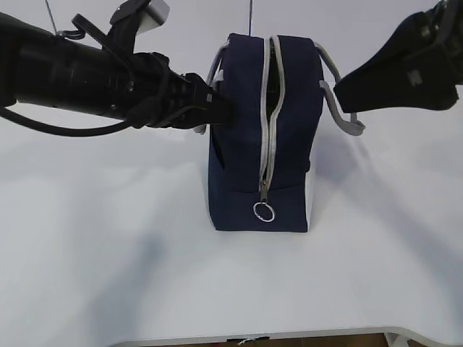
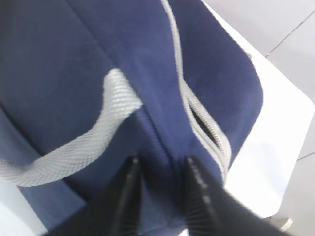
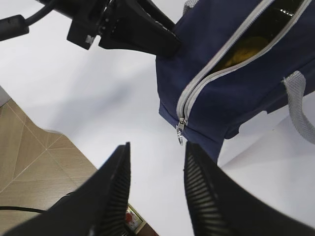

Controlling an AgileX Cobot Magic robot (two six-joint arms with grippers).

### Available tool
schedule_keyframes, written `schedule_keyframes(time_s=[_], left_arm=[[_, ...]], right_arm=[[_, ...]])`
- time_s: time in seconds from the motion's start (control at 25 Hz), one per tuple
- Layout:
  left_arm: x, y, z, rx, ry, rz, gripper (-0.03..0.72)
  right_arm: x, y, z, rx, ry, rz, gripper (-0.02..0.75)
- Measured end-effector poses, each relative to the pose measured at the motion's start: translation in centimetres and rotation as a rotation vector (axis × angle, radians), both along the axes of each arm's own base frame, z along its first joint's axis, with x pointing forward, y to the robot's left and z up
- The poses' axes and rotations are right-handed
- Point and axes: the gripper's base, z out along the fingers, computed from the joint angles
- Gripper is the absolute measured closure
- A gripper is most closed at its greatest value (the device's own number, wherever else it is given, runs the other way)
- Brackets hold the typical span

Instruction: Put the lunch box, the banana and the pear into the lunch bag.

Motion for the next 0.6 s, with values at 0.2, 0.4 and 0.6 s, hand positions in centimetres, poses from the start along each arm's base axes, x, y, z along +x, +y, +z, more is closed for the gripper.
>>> schedule_keyframes(time_s=[0.2,0.4,0.6], left_arm=[[0.0,0.0,0.0,-0.003,0.002,-0.003,0.685],[-0.1,-0.1,0.0,-0.006,0.004,-0.012,0.694],[-0.1,-0.1,0.0,-0.008,0.006,-0.016,0.694]], right_arm=[[0.1,0.0,-0.3,0.007,-0.012,-0.008,0.421],[-0.3,-0.2,-1.7,0.095,-0.082,-0.052,0.421],[-1.6,-0.4,-5.0,0.124,-0.168,0.006,0.422]])
